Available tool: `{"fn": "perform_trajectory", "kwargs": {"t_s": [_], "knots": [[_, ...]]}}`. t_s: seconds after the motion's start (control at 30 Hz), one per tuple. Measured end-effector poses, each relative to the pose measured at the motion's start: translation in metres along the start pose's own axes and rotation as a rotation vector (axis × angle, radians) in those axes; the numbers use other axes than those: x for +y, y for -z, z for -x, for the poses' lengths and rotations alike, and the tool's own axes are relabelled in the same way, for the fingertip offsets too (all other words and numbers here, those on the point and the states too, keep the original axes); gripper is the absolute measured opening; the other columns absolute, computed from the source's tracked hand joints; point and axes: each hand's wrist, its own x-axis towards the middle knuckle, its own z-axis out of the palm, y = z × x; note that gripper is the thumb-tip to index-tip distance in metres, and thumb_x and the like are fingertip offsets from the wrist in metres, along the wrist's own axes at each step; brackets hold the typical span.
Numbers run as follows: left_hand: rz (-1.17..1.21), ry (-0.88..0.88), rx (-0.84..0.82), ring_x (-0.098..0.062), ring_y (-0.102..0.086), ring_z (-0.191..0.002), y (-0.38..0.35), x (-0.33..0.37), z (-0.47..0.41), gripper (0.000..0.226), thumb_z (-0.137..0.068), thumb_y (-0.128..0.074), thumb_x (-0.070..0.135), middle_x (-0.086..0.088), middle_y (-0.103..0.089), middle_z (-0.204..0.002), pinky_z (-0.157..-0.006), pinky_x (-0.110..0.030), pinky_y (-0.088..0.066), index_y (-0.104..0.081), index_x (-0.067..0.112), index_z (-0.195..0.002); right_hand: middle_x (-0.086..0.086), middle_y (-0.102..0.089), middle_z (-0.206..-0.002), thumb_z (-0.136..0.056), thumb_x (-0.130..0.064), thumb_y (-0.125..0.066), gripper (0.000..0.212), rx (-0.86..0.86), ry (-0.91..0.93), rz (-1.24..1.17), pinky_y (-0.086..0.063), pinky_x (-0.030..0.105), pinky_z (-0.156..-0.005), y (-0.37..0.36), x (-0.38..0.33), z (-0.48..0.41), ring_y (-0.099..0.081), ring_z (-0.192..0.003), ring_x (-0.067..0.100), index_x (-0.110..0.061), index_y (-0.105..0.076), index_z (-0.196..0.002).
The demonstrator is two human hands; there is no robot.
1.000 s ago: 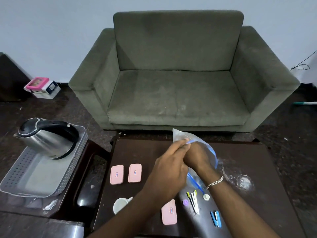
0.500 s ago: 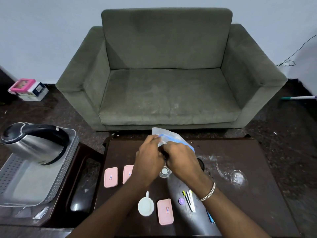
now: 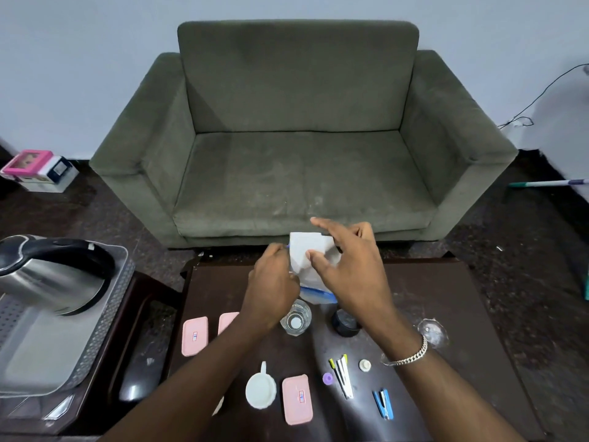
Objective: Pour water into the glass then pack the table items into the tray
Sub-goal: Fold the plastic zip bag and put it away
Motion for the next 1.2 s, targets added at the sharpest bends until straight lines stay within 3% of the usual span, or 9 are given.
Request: {"fn": "perform_trajectory", "kwargs": {"t_s": [0.27, 0.37, 0.47, 0.53, 0.6, 0.67, 0.73, 0.83, 1.2], "knots": [[-0.03, 0.012, 0.033, -0.028, -0.06, -0.117, 0.0, -0.006, -0.009, 0.051, -0.08, -0.058, 0.0, 0.0, -0.057, -0.133, -0.091, -0.039, -0.048, -0.065, 0.013, -0.129, 0.002, -0.074, -0.111, -0.077, -0.019, -0.075, 0.057, -0.3, -0.149, 0.196, -0.047, 0.023, -0.078, 0.038, 0.006, -0.026, -0.067, -0.103, 0.018, -0.025, -0.066, -0.133], [-0.045, 0.018, 0.029, -0.028, -0.061, -0.118, 0.001, -0.011, -0.009, 0.051, -0.08, -0.057, -0.002, -0.001, -0.058, -0.132, -0.092, -0.041, -0.049, -0.065, 0.011, -0.128, -0.004, -0.066, -0.067, -0.071, -0.016, -0.074, 0.013, -0.425, -0.173, 0.29, -0.045, 0.029, -0.054, 0.048, 0.013, -0.028, -0.062, -0.067, 0.017, -0.025, -0.075, -0.081], [-0.06, 0.031, 0.006, -0.027, -0.06, -0.118, 0.0, -0.014, -0.007, 0.052, -0.082, -0.056, -0.001, 0.0, -0.056, -0.134, -0.093, -0.04, -0.049, -0.064, 0.011, -0.132, -0.002, -0.04, -0.051, -0.07, -0.015, -0.073, 0.026, -0.416, -0.133, 0.321, -0.031, 0.03, -0.048, 0.056, 0.021, -0.027, -0.039, -0.055, 0.02, -0.019, -0.053, -0.054], [-0.062, 0.042, -0.012, -0.027, -0.059, -0.118, -0.001, -0.016, -0.005, 0.051, -0.083, -0.055, 0.0, 0.001, -0.055, -0.133, -0.093, -0.039, -0.048, -0.063, 0.011, -0.132, -0.003, -0.036, -0.051, -0.074, -0.016, -0.076, 0.034, -0.338, -0.085, 0.262, -0.029, 0.031, -0.05, 0.063, 0.026, -0.026, -0.033, -0.055, 0.017, -0.012, -0.045, -0.059], [-0.06, 0.049, -0.028, -0.027, -0.058, -0.119, -0.001, -0.017, -0.004, 0.052, -0.083, -0.056, 0.0, 0.001, -0.054, -0.135, -0.095, -0.04, -0.048, -0.061, 0.01, -0.134, -0.006, -0.051, -0.051, -0.078, -0.016, -0.079, 0.031, -0.262, -0.108, 0.109, -0.035, 0.026, -0.05, 0.071, 0.028, -0.028, -0.04, -0.05, 0.01, -0.011, -0.054, -0.062], [-0.06, 0.049, -0.029, -0.026, -0.058, -0.119, -0.001, -0.018, -0.004, 0.052, -0.083, -0.056, 0.0, 0.001, -0.054, -0.136, -0.095, -0.04, -0.048, -0.061, 0.01, -0.134, 0.012, -0.074, -0.07, -0.083, -0.008, -0.08, 0.007, -0.205, -0.194, -0.241, -0.05, 0.022, -0.052, 0.081, 0.028, -0.032, -0.06, -0.056, 0.011, -0.008, -0.073, -0.079], [-0.059, 0.037, -0.025, -0.026, -0.059, -0.118, 0.0, -0.017, -0.005, 0.051, -0.083, -0.056, 0.0, 0.002, -0.055, -0.134, -0.094, -0.039, -0.048, -0.062, 0.009, -0.133, 0.024, -0.075, -0.084, -0.084, -0.004, -0.079, 0.011, -0.149, -0.284, -0.567, -0.055, 0.025, -0.051, 0.091, 0.031, -0.038, -0.068, -0.065, 0.02, -0.002, -0.076, -0.094], [-0.049, 0.013, -0.011, -0.025, -0.06, -0.119, 0.002, -0.011, -0.009, 0.054, -0.084, -0.057, 0.0, 0.002, -0.055, -0.136, -0.096, -0.04, -0.05, -0.061, 0.01, -0.137, 0.013, -0.078, -0.088, -0.082, -0.003, -0.078, 0.023, -0.11, -0.39, -0.861, -0.049, 0.019, -0.045, 0.096, 0.038, -0.043, -0.072, -0.063, 0.022, -0.005, -0.076, -0.105], [-0.04, 0.008, -0.019, -0.025, -0.059, -0.122, -0.016, -0.014, -0.007, 0.059, -0.083, -0.058, -0.001, 0.004, -0.055, -0.141, -0.099, -0.04, -0.048, -0.061, 0.013, -0.139, 0.01, -0.079, -0.083, -0.087, 0.0, -0.071, 0.021, -0.12, -0.886, -0.953, -0.053, 0.018, -0.048, 0.046, 0.155, 0.016, -0.074, -0.061, 0.019, -0.01, -0.074, -0.105]]}}
